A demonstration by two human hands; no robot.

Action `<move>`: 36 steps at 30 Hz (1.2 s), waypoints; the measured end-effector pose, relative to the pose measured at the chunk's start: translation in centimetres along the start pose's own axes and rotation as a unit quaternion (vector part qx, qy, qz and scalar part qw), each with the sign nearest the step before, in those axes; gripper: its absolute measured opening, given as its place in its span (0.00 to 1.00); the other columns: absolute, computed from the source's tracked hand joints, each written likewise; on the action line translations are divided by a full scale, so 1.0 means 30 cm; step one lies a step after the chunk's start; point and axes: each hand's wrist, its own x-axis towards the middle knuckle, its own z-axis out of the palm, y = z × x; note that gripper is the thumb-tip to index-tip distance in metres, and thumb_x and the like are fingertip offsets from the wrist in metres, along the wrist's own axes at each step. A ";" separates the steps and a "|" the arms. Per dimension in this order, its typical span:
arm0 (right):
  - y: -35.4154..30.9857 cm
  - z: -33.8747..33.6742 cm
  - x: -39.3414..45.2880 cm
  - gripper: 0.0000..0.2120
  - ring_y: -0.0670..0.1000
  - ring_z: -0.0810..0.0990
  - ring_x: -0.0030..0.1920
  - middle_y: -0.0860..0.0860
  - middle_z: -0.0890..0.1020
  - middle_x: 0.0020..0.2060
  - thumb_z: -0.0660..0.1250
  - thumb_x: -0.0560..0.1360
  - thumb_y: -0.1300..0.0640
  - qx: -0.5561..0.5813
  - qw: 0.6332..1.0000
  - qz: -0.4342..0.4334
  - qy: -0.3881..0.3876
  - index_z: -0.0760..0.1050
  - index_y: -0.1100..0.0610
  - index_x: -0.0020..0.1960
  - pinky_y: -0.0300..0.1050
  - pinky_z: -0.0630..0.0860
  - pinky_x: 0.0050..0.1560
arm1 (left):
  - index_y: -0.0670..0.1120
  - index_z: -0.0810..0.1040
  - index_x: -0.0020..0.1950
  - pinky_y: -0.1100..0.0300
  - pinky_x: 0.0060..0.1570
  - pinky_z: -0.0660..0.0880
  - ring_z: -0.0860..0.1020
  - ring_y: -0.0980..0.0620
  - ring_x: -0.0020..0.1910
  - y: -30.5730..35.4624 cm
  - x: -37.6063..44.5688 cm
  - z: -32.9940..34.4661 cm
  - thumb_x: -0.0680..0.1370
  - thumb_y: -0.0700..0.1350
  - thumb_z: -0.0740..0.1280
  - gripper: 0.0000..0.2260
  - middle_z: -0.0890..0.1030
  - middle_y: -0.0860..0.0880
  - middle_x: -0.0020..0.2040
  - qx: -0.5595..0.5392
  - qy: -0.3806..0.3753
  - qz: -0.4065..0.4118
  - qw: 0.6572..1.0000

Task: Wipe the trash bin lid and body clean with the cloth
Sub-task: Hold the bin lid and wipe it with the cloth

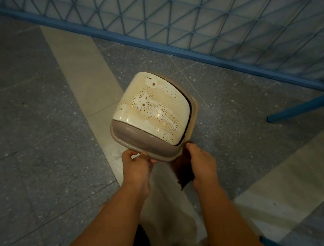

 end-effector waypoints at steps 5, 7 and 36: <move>0.080 0.034 -0.033 0.08 0.52 0.78 0.41 0.55 0.81 0.40 0.67 0.73 0.52 -0.021 1.000 0.010 0.004 0.78 0.57 0.40 0.45 0.74 0.41 | 0.49 0.69 0.61 0.60 0.47 0.75 0.78 0.49 0.44 0.007 0.017 -0.015 0.79 0.38 0.62 0.12 0.80 0.43 0.44 0.006 0.028 0.017 0.999; 0.122 0.053 -0.059 0.09 0.53 0.80 0.43 0.55 0.82 0.40 0.67 0.73 0.51 -0.015 1.000 0.014 0.018 0.79 0.56 0.41 0.49 0.77 0.46 | 0.49 0.71 0.63 0.59 0.46 0.74 0.79 0.49 0.46 -0.005 0.009 -0.013 0.80 0.41 0.63 0.12 0.81 0.44 0.48 0.002 0.043 0.020 0.999; 0.065 0.041 -0.055 0.07 0.52 0.80 0.44 0.54 0.82 0.42 0.70 0.71 0.51 0.009 0.999 0.027 0.034 0.79 0.55 0.40 0.45 0.76 0.45 | 0.48 0.69 0.57 0.58 0.45 0.78 0.77 0.47 0.44 -0.004 0.025 -0.028 0.80 0.38 0.60 0.08 0.79 0.41 0.45 0.079 -0.025 0.011 0.996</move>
